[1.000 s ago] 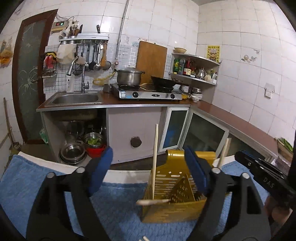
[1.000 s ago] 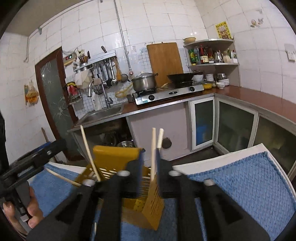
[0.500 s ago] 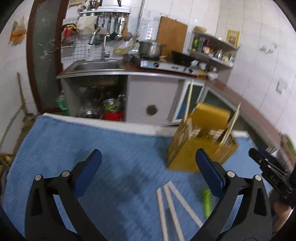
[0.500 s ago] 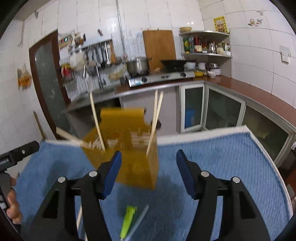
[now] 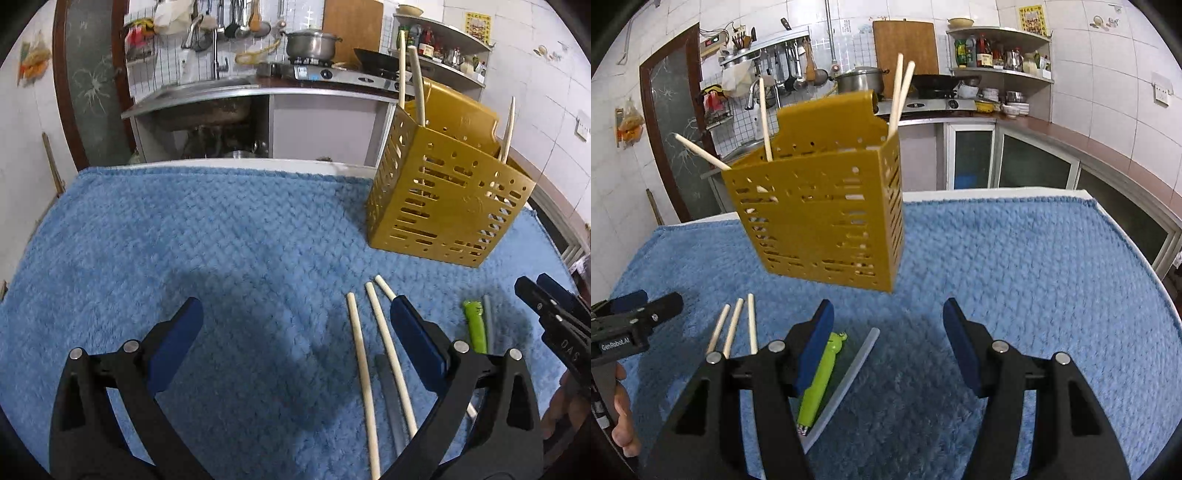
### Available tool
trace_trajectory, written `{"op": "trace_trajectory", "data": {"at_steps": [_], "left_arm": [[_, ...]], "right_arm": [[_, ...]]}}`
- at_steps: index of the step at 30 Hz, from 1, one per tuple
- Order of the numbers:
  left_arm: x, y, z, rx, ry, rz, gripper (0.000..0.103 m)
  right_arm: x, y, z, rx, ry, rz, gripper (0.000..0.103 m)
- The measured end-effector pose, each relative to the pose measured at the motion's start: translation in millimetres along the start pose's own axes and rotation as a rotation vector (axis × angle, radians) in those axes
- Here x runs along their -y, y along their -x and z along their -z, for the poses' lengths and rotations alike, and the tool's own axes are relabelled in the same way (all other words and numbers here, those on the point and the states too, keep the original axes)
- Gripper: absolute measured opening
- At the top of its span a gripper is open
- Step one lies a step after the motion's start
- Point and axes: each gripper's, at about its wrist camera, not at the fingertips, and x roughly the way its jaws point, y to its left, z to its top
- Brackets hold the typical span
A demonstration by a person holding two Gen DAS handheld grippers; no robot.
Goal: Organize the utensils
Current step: 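Lower both open grippers toward the remaining utensils on the blanket, then grasp a wooden chopstick with the left gripper while the right gripper grasps the silver spoon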
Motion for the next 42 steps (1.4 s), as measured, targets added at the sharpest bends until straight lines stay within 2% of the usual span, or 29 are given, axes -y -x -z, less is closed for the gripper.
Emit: {"op": "trace_trajectory", "data": {"at_steps": [2, 8, 11, 13, 14, 16, 20, 22, 23, 25, 27, 30, 37, 42], "left_arm": [[3.8, -4.8, 3.5, -0.002, -0.004, 0.000, 0.098], [4.2, -22.1, 14.5, -0.055, 0.057, 0.070, 0.098], [3.2, -24.7, 16.6, -0.058, 0.072, 0.080, 0.092], [3.4, -26.5, 17.1, -0.060, 0.078, 0.090, 0.079], [4.4, -29.0, 16.8, -0.071, 0.078, 0.100, 0.075], [9.2, -37.3, 18.1, -0.111, 0.068, 0.118, 0.059], [22.5, -39.3, 18.1, -0.111, 0.009, 0.061, 0.052], [25.2, -39.9, 17.2, -0.119, -0.003, 0.065, 0.031], [25.7, -38.7, 16.9, -0.122, -0.005, 0.070, 0.029], [23.7, -34.9, 16.4, -0.119, -0.001, 0.085, 0.014], [22.8, -32.6, 15.7, -0.114, -0.001, 0.085, 0.010], [27.2, -37.3, 16.4, -0.140, -0.016, 0.098, 0.009], [45.4, -41.0, 17.7, -0.153, -0.091, 0.029, 0.011], [47.1, -40.2, 17.7, -0.148, -0.106, 0.017, 0.011]], "right_arm": [[-2.4, -5.6, 2.7, -0.013, 0.008, 0.016, 0.061], [-11.1, -24.3, 13.2, -0.101, 0.024, 0.036, 0.061], [-13.7, -27.8, 14.8, -0.129, 0.029, 0.044, 0.054], [-15.2, -31.8, 16.3, -0.156, 0.022, 0.019, 0.043], [-16.6, -33.7, 16.7, -0.168, 0.017, 0.009, 0.042], [-19.4, -35.4, 17.1, -0.171, 0.026, 0.016, 0.039], [-21.3, -35.2, 17.9, -0.173, 0.026, 0.013, 0.035], [-23.8, -33.8, 16.6, -0.171, 0.033, -0.006, 0.016], [-25.6, -32.9, 16.4, -0.170, 0.041, -0.001, 0.014], [-26.7, -30.5, 16.9, -0.167, 0.055, -0.002, 0.009], [-23.6, -30.9, 16.8, -0.173, 0.044, -0.013, 0.008], [-22.8, -33.2, 16.1, -0.180, 0.048, -0.014, 0.008], [-25.4, -38.0, 10.4, -0.214, 0.071, -0.013, 0.011], [-25.4, -38.4, 7.7, -0.220, 0.078, -0.011, 0.009]]}}
